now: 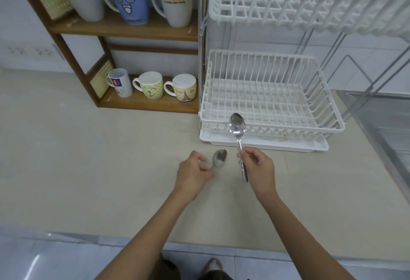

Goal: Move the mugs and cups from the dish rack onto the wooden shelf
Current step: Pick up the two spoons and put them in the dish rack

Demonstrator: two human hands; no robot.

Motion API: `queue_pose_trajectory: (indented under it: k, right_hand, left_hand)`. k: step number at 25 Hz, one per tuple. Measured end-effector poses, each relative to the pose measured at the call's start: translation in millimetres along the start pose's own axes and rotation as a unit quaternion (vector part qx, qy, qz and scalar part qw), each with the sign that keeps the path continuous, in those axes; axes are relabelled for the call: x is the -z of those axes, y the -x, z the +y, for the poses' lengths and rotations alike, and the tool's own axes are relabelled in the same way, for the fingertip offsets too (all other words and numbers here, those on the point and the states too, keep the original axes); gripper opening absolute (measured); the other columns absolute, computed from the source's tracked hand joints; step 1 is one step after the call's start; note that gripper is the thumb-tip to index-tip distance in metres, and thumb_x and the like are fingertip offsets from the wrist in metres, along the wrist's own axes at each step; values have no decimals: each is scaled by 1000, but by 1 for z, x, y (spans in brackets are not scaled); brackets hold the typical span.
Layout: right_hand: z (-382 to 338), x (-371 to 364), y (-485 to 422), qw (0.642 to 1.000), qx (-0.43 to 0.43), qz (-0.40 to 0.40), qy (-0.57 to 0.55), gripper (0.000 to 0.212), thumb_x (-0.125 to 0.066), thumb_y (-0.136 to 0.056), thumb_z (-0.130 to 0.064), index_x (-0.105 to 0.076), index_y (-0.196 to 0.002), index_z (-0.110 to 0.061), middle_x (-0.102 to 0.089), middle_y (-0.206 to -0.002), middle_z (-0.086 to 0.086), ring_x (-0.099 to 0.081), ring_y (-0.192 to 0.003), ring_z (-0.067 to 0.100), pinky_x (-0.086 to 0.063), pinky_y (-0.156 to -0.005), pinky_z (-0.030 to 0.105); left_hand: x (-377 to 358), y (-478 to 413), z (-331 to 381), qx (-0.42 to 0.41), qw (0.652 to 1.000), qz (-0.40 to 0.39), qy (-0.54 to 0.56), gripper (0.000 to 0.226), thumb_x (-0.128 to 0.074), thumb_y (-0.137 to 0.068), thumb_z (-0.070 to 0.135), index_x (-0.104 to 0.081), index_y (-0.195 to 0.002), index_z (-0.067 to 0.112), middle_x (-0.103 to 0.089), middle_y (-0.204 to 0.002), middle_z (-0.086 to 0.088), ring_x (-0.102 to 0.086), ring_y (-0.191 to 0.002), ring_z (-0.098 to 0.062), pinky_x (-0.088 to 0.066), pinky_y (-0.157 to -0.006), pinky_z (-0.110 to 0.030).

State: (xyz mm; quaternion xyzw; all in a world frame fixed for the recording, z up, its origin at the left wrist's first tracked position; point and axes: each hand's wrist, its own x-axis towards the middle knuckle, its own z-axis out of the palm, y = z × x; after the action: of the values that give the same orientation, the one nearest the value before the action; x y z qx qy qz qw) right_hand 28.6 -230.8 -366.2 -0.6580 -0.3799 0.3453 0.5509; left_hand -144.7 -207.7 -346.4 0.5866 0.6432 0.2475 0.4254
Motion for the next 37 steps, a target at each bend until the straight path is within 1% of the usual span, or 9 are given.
queue_pose_trajectory:
  k: [4, 7, 11, 14, 21, 25, 27, 30, 37]
  right_hand:
    - [-40, 12, -45, 997, 51, 62, -13, 10, -65, -85, -22, -71, -82, -29, -70, -68, -17, -61, -61, -6, -45, -59, 6]
    - [-68, 20, -97, 992, 58, 98, 60, 9, -64, -84, -20, -71, -82, -24, -68, -67, -14, -59, -59, -8, -41, -55, 3]
    - [-80, 16, -150, 981, 6, 47, 186, 16, -59, -86, -12, -72, -76, -16, -69, -70, -1, -60, -58, 10, -42, -51, 17]
    - [-76, 12, -174, 964, -14, 8, 266, 21, -57, -87, -8, -73, -74, -10, -72, -74, 9, -64, -60, 23, -48, -52, 24]
    - [-53, 6, -204, 951, -78, -57, 295, 16, -59, -83, -5, -74, -85, 0, -73, -88, 19, -69, -79, 33, -58, -73, 39]
    - [-47, 2, -208, 948, -66, -67, 305, 17, -58, -84, -5, -73, -89, 3, -72, -93, 23, -68, -87, 36, -58, -79, 46]
    - [-46, 1, -209, 941, -45, -59, 331, 17, -59, -85, -6, -74, -88, 1, -73, -92, 20, -68, -86, 33, -57, -74, 36]
    - [-44, 1, -207, 937, -24, -53, 346, 14, -62, -85, -7, -75, -85, -2, -74, -88, 16, -67, -82, 28, -49, -65, 27]
    - [-46, 3, -204, 921, -17, -60, 384, 22, -52, -85, 2, -70, -98, 6, -71, -100, 22, -66, -91, 34, -57, -80, 39]
  left_hand:
    - [20, -24, 63, -31, 984, -23, 176, 13, -76, -75, 20, -65, -80, 24, -70, -73, 4, -62, -60, -3, -46, -58, -12]
    - [18, -66, 110, -7, 958, -55, 282, 12, -72, -82, 12, -63, -88, 15, -65, -73, 0, -59, -54, -3, -49, -49, -11]
    - [-10, -128, 144, 77, 948, -59, 303, 35, -65, -87, 4, -51, -119, 4, -58, -102, -11, -66, -88, -19, -55, -69, -19]
    - [-35, -162, 145, 114, 946, -37, 301, 31, -60, -89, -2, -47, -116, 4, -55, -118, -18, -62, -109, -31, -52, -79, -25]
    - [-71, -195, 132, 119, 972, -8, 201, 18, -59, -86, -9, -55, -96, 5, -55, -107, -14, -60, -89, -24, -55, -68, -26]
    - [-74, -196, 127, 88, 990, 27, 111, 25, -66, -81, -7, -53, -69, 11, -60, -99, -13, -63, -101, -31, -57, -85, -40]
    - [-75, -197, 125, 69, 994, 41, 70, 9, -70, -79, -3, -64, -80, 3, -66, -105, -17, -64, -102, -32, -56, -87, -41]
    - [-77, -197, 125, 59, 997, 45, 34, 15, -74, -79, 3, -68, -92, -3, -70, -106, -18, -67, -99, -32, -56, -86, -40]
    - [-69, -177, 130, -26, 990, 71, -119, 21, -65, -87, 22, -65, -103, 8, -68, -108, -10, -63, -103, -26, -50, -82, -32]
